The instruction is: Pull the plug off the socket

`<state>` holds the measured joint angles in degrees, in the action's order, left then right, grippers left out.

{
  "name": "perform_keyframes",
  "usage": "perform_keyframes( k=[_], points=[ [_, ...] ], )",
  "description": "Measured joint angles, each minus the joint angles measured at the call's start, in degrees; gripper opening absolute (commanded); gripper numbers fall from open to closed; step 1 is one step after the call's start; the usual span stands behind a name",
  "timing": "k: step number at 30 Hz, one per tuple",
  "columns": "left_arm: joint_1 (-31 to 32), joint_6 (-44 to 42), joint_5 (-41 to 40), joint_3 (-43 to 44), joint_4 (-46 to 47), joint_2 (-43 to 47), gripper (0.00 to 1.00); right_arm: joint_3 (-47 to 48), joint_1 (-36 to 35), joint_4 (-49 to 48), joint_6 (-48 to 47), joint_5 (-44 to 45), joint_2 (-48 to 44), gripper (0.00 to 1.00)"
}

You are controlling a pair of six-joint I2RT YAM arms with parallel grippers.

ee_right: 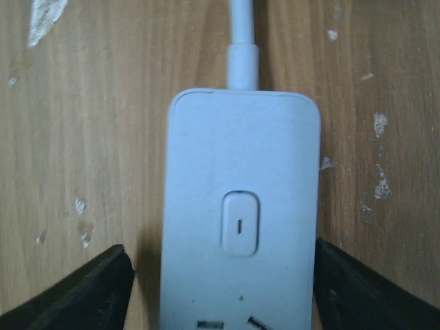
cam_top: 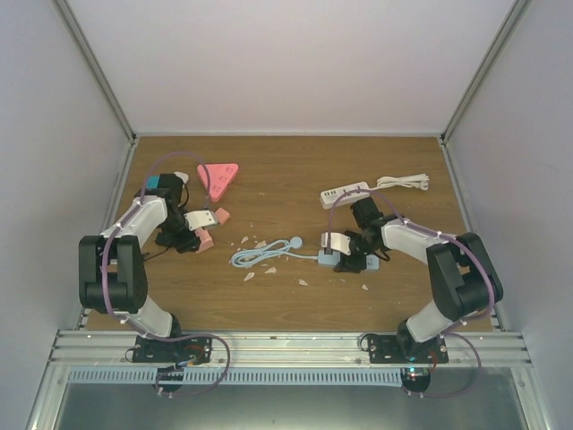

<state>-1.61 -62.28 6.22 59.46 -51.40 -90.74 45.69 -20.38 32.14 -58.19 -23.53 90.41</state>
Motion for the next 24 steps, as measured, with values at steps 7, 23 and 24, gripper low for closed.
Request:
perform_keyframes(
  k=[7, 23, 24],
  points=[
    [0.24, -1.40, -1.66, 6.56, -3.23, -0.98, 0.92, 0.90, 0.42, 4.79, 0.55, -0.79, -5.51, 0.84],
    [26.27, 3.80, 4.83, 19.93, -2.08, -13.84, 0.63, -4.98, 0.96, 14.51, 3.80, -0.87, -17.99, 0.45],
    [27.21, 4.15, 4.94, 19.93, -1.46, -15.30, 0.61, -5.77, 0.96, 14.78, 3.93, -0.79, -17.99, 0.44]
  ],
)
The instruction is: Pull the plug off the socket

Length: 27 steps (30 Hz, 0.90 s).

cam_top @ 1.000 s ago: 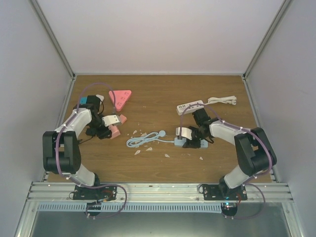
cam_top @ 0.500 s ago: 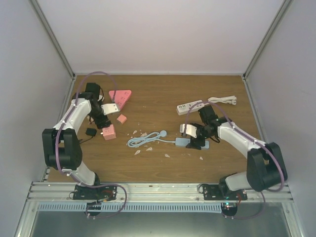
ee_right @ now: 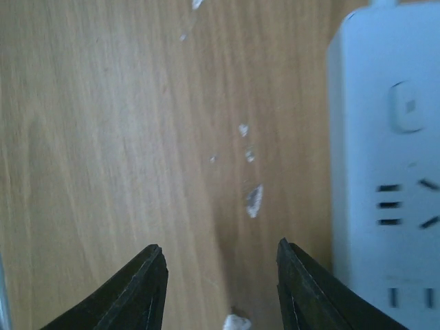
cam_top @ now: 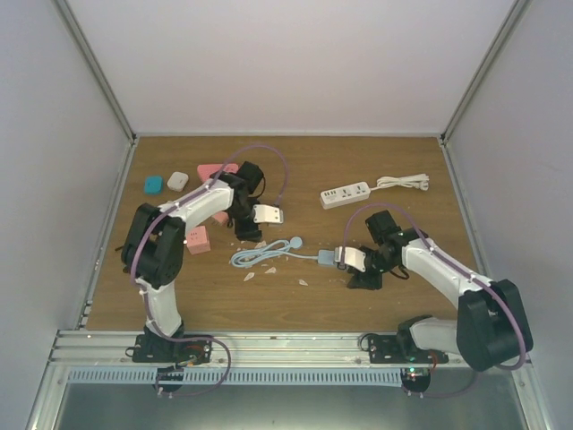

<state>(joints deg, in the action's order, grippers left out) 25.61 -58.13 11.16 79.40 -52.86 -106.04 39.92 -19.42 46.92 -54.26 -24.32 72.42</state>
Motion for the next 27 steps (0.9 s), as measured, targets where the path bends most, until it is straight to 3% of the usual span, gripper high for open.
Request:
perform_keyframes(
  k=[7, 17, 27],
  points=[
    [1.11, 1.01, -0.92, -1.64, 4.17, -3.63, 0.51, -3.30, 1.29, -1.57, 0.74, 1.88, 3.65, 0.35],
    [5.33, -2.10, 3.80, -16.09, 5.51, 3.63, 0.44, 4.76, 9.05, -6.51, 1.22, 2.64, 15.91, 0.35],
    [21.92, -0.37, 13.68, -17.27, 7.34, 3.82, 0.44, 21.84, 7.76, -9.42, 3.58, -0.26, 30.45, 0.41]
  ],
)
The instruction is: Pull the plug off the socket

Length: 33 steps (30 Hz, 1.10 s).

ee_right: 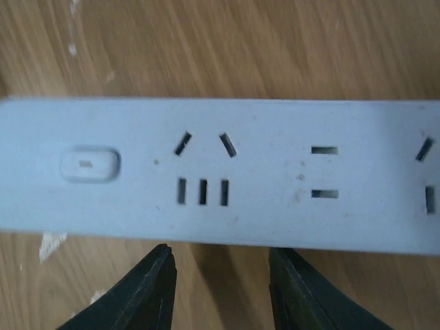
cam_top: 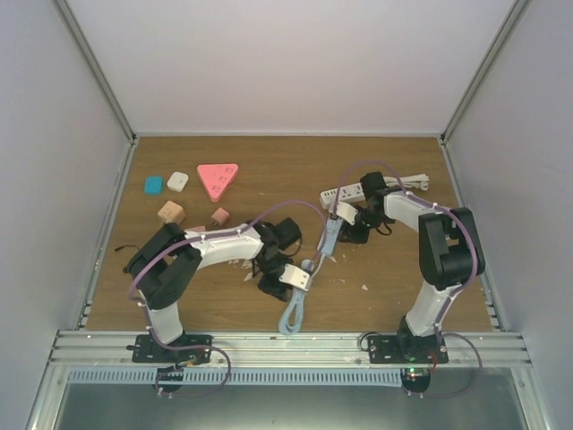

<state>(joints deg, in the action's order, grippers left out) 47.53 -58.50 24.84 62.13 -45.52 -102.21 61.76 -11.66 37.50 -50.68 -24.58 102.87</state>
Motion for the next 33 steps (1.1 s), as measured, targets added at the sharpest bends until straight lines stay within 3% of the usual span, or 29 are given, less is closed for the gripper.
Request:
perform_keyframes(
  k=[8, 14, 17, 22, 27, 33],
  points=[
    [9.38, 5.03, 8.20, 8.35, 6.27, -6.34, 0.53, 3.82, -7.10, 0.22, 1.46, -5.68, 2.99, 0.54],
    [8.57, 4.87, 14.38, 10.34, 8.02, -6.19, 0.67, 5.11, -9.07, 2.19, 2.05, -12.61, 2.12, 0.66],
    [3.61, 4.11, 19.37, 8.87, 5.70, -2.10, 0.70, 4.48, -7.26, 2.45, 2.69, -12.79, -1.51, 0.80],
    [-11.63, 3.63, 24.59, 9.07, 3.41, 5.42, 0.76, -0.44, -6.16, 2.71, 2.62, -11.45, -12.35, 0.94],
    [-23.61, 4.44, 25.35, 12.26, 2.84, 5.53, 0.79, -6.93, -10.54, 5.62, 3.63, -7.87, -17.51, 1.00],
    [-28.55, 7.15, 25.64, 14.38, 4.11, 4.42, 0.81, -13.55, -20.28, 9.31, 5.55, -2.16, -18.82, 1.00]
  ],
)
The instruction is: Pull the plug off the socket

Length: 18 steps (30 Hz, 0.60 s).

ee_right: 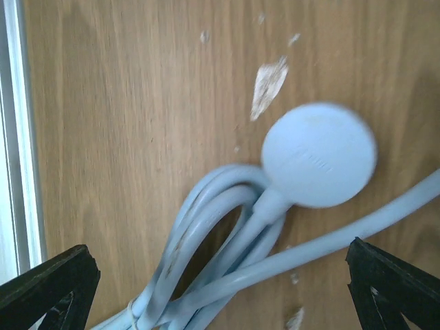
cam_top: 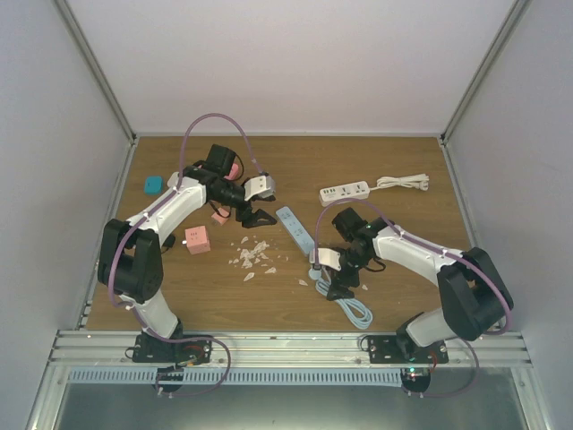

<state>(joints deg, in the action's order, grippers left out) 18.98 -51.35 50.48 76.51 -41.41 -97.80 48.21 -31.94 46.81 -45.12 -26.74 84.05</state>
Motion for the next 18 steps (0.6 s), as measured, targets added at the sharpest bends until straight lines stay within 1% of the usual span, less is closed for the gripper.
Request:
perform_keyframes(
  k=[2, 4, 6, 9, 12, 15, 18],
  points=[
    [-0.33, 0.83, 0.07, -0.04, 0.46, 0.00, 0.82, -0.83, -1.16, 0.96, 0.57, 1.75, -0.07, 0.99],
    [-0.35, 1.40, 0.15, -0.48, 1.16, 0.02, 0.82, -1.44, -1.70, 1.09, 1.05, 3.67, -0.04, 0.93],
    [-0.37, 1.92, 0.20, -1.27, 1.79, 0.02, 0.82, -2.21, -1.92, 0.79, 1.20, 6.01, 0.20, 0.84],
    [-0.39, 3.06, 0.09, -2.99, 2.71, 0.02, 0.82, -3.21, -0.17, 0.39, 0.44, 8.68, 0.44, 0.67],
    [-0.39, 4.02, 0.07, -4.26, 3.50, 0.09, 0.82, -2.73, 5.77, 0.81, -2.69, 10.08, 0.44, 0.57],
    [-0.39, 4.74, 0.09, -4.96, 4.31, 0.28, 0.82, -1.05, 12.96, 0.20, -7.02, 13.29, 0.94, 0.47],
    [-0.39, 5.55, 0.09, -5.01, 4.94, 0.61, 0.82, 1.01, 18.51, -1.49, -11.76, 17.03, 3.58, 0.39]
  ],
)
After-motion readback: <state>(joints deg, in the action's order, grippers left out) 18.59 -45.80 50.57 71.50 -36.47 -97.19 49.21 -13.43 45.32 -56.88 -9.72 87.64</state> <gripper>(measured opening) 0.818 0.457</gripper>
